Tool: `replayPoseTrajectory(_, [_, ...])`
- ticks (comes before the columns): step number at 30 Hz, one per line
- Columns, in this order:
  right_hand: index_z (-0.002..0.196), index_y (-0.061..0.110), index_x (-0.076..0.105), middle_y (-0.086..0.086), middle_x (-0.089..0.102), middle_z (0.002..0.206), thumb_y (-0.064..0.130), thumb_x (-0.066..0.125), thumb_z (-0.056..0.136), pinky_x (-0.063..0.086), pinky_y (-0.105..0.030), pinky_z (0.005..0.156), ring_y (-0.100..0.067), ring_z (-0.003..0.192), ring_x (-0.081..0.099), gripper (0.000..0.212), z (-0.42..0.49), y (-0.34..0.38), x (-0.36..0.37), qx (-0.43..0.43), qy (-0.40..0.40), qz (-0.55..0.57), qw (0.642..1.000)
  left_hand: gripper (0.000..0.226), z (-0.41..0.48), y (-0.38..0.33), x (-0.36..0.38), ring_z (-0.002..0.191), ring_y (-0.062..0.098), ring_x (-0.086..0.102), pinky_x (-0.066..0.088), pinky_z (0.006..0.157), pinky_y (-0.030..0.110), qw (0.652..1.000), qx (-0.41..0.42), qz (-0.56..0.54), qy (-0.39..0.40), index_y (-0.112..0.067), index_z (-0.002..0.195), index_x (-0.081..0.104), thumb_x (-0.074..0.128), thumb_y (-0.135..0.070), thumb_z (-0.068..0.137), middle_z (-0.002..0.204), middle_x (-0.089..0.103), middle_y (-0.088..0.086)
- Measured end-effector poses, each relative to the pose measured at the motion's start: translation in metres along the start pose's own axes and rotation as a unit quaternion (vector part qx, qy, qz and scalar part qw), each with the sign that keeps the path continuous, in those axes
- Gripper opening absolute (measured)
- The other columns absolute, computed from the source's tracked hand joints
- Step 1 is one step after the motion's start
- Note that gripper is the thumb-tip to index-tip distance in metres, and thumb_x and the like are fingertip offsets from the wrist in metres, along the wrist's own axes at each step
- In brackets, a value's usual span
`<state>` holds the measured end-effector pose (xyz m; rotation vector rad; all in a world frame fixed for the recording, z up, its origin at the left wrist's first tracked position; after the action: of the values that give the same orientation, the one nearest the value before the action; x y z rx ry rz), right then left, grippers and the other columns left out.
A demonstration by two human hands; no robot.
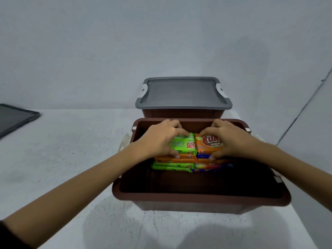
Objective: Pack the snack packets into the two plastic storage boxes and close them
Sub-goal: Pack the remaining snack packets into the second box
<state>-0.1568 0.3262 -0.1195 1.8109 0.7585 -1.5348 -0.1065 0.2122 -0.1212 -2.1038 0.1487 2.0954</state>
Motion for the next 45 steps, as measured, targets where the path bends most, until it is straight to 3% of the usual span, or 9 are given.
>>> replayPoseTrajectory(3, [0.123, 0.033, 0.053, 0.009, 0.042, 0.107, 0.045, 0.072, 0.073, 0.040, -0.024, 0.084, -0.009, 0.104, 0.043, 0.055, 0.003, 0.009, -0.018, -0.012, -0.045, 0.025, 0.999, 0.061, -0.005, 0.005, -0.006, 0.117, 0.014, 0.045, 0.042, 0.093, 0.031, 0.997, 0.014, -0.066, 0.021, -0.030, 0.133, 0.047, 0.072, -0.030, 0.077, 0.128, 0.046, -0.003])
replayPoseTrajectory(9, [0.115, 0.029, 0.062, 0.001, 0.060, 0.103, 0.036, 0.071, 0.077, 0.040, -0.027, 0.078, -0.014, 0.096, 0.054, 0.039, 0.030, 0.074, -0.055, -0.097, -0.139, 0.062, 0.983, 0.033, -0.057, 0.058, -0.060, 0.096, 0.012, 0.055, 0.047, 0.084, 0.025, 0.974, -0.032, -0.187, -0.125, -0.017, 0.115, 0.064, 0.064, -0.008, 0.084, 0.108, 0.057, 0.003])
replayPoseTrajectory(12, [0.116, 0.027, 0.062, 0.004, 0.056, 0.097, 0.032, 0.069, 0.079, 0.033, -0.024, 0.073, -0.012, 0.091, 0.052, 0.038, 0.058, 0.126, -0.063, -0.149, -0.146, 0.065, 0.976, 0.029, -0.099, 0.103, -0.076, 0.094, 0.010, 0.057, 0.051, 0.085, 0.025, 0.966, -0.089, -0.171, -0.171, -0.018, 0.113, 0.065, 0.062, -0.008, 0.086, 0.110, 0.060, 0.002])
replayPoseTrajectory(18, [0.121, 0.030, 0.056, 0.002, 0.055, 0.105, 0.031, 0.065, 0.083, 0.042, -0.031, 0.089, -0.016, 0.103, 0.052, 0.039, 0.119, 0.263, -0.064, -0.260, -0.121, 0.078, 0.955, 0.028, -0.208, 0.203, -0.089, 0.092, 0.008, 0.057, 0.051, 0.084, 0.026, 0.940, -0.233, -0.125, -0.214, -0.018, 0.113, 0.064, 0.063, -0.010, 0.086, 0.108, 0.060, 0.002])
replayPoseTrajectory(23, [0.122, 0.027, 0.057, -0.003, 0.057, 0.109, 0.027, 0.066, 0.083, 0.043, -0.029, 0.083, -0.018, 0.103, 0.054, 0.039, 0.157, 0.385, -0.060, -0.342, -0.116, 0.099, 0.927, 0.026, -0.326, 0.287, -0.089, 0.089, 0.011, 0.056, 0.041, 0.074, 0.010, 0.894, -0.375, -0.076, -0.235, -0.013, 0.110, 0.066, 0.064, -0.010, 0.084, 0.106, 0.062, 0.003])
replayPoseTrajectory(26, [0.122, 0.024, 0.058, -0.007, 0.057, 0.110, 0.024, 0.066, 0.084, 0.043, -0.029, 0.083, -0.021, 0.104, 0.054, 0.039, 0.177, 0.458, -0.046, -0.387, -0.095, 0.114, 0.910, 0.027, -0.405, 0.328, -0.084, 0.096, 0.023, 0.061, 0.040, 0.079, 0.019, 0.848, -0.456, -0.057, -0.262, -0.008, 0.107, 0.068, 0.066, -0.006, 0.080, 0.105, 0.066, 0.010])
replayPoseTrajectory(33, [0.125, 0.019, 0.057, -0.012, 0.058, 0.120, 0.024, 0.067, 0.081, 0.043, -0.029, 0.088, -0.027, 0.109, 0.055, 0.045, 0.229, 0.601, 0.019, -0.441, -0.031, 0.120, 0.889, 0.045, -0.532, 0.392, -0.021, 0.115, 0.029, 0.051, 0.037, 0.089, 0.027, 0.765, -0.606, -0.096, -0.197, -0.009, 0.125, 0.056, 0.064, -0.022, 0.083, 0.126, 0.057, 0.014])
replayPoseTrajectory(39, [0.135, 0.026, 0.043, -0.010, 0.043, 0.139, 0.035, 0.063, 0.081, 0.036, -0.041, 0.105, -0.033, 0.128, 0.038, 0.058, 0.270, 0.660, 0.100, -0.423, 0.018, 0.073, 0.903, 0.063, -0.534, 0.425, 0.042, 0.127, 0.025, 0.043, 0.036, 0.102, 0.032, 0.774, -0.589, -0.148, -0.180, -0.010, 0.135, 0.042, 0.070, -0.020, 0.080, 0.140, 0.045, 0.009])
replayPoseTrajectory(45, [0.145, 0.029, 0.026, -0.016, 0.038, 0.140, 0.040, 0.047, 0.093, 0.036, -0.039, 0.100, -0.033, 0.127, 0.032, 0.057, 0.293, 0.653, 0.134, -0.364, 0.043, 0.032, 0.930, 0.070, -0.523, 0.449, 0.059, 0.138, 0.018, 0.023, 0.021, 0.109, 0.042, 0.777, -0.607, -0.082, -0.147, -0.022, 0.144, 0.025, 0.061, -0.035, 0.086, 0.150, 0.029, 0.001])
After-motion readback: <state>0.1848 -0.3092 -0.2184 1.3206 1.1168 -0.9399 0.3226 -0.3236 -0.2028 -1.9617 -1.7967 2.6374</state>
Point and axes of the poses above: each hand's wrist, its own z-axis towards the middle knuckle, its own x-axis out of the palm, y = z × x, the point moved 8 cm from there along z, towards the middle knuckle
